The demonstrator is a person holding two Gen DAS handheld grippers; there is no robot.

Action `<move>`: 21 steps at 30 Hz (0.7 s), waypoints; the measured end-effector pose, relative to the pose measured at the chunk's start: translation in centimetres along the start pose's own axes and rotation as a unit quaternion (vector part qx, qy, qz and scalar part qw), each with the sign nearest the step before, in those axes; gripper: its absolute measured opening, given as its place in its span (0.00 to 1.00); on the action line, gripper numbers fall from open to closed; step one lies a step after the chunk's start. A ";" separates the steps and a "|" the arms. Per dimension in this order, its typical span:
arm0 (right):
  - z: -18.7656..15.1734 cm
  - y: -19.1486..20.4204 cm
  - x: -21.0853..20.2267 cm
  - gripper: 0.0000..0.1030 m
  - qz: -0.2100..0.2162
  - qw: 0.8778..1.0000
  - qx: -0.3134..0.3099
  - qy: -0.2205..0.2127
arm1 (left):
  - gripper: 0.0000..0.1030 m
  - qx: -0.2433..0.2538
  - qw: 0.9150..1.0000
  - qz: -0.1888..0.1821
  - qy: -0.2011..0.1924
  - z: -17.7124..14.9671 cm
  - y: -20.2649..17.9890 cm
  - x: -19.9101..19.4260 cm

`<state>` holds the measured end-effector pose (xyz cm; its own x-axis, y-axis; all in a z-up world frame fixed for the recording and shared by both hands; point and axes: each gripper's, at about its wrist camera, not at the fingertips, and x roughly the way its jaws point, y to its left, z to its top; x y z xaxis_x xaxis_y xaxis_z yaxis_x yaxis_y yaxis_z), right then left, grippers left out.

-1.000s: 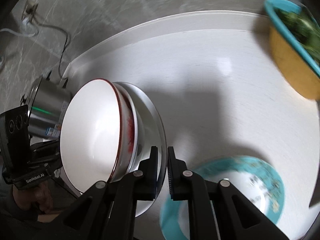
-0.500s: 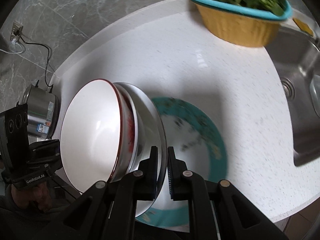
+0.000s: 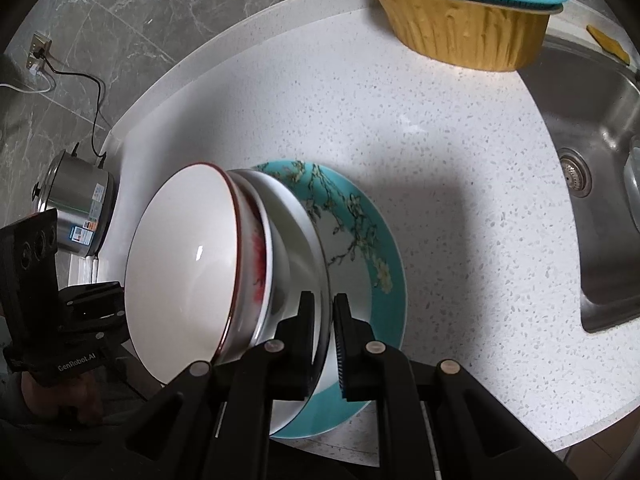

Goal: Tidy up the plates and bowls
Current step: 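Carry the plate with bowls and lower it onto the teal floral plate, then open both grippers to release the plate onto the teal plate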

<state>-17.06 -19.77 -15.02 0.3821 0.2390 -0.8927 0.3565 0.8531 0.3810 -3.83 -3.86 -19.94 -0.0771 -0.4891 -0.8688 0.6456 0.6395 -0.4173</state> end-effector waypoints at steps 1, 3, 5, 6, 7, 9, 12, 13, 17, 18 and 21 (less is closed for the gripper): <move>-0.1 -0.1 0.1 0.11 0.001 1.000 0.001 0.000 | 0.12 -0.001 1.000 0.001 0.001 -0.1 0.1 0.1; -0.2 -0.3 0.3 0.11 0.002 1.000 0.000 0.002 | 0.12 -0.002 1.000 0.002 0.002 -0.2 0.4 0.2; -0.2 -0.3 0.5 0.11 0.002 1.000 -0.001 0.001 | 0.12 -0.002 1.000 0.003 0.003 -0.4 0.5 0.3; -0.2 -0.3 0.6 0.11 0.002 1.000 -0.001 0.001 | 0.12 -0.003 1.000 0.003 0.003 -0.5 0.6 0.3; -0.3 -0.4 0.6 0.11 0.002 1.000 -0.001 0.000 | 0.12 -0.002 1.000 0.002 0.002 -0.6 0.7 0.2; -0.3 -0.5 0.6 0.11 0.003 1.000 -0.003 -0.002 | 0.12 -0.002 1.000 0.004 0.000 -0.8 1.0 0.0; -0.2 -0.4 0.8 0.11 0.000 1.000 -0.008 -0.005 | 0.12 0.001 1.000 0.006 -0.001 -0.5 0.8 0.1; -0.2 -0.3 0.8 0.11 -0.001 1.000 -0.009 -0.006 | 0.12 0.001 1.000 0.005 -0.002 -0.5 0.9 0.2; -0.1 -0.2 0.9 0.11 -0.001 1.000 -0.012 -0.009 | 0.12 -0.004 1.000 0.003 -0.004 -0.5 1.1 0.1; 0.0 -0.2 0.9 0.11 0.000 1.000 -0.013 -0.009 | 0.12 -0.005 1.000 0.002 -0.005 -0.5 1.2 0.1; 0.3 -0.3 1.0 0.13 0.003 1.000 -0.018 -0.009 | 0.13 -0.013 1.000 0.001 -0.008 -0.6 1.1 0.0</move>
<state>-16.56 -19.88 -15.91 0.4004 0.2358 -0.8855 0.3238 0.8676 0.3774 -3.60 -2.80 -20.61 -0.0628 -0.4974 -0.8652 0.6263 0.6553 -0.4222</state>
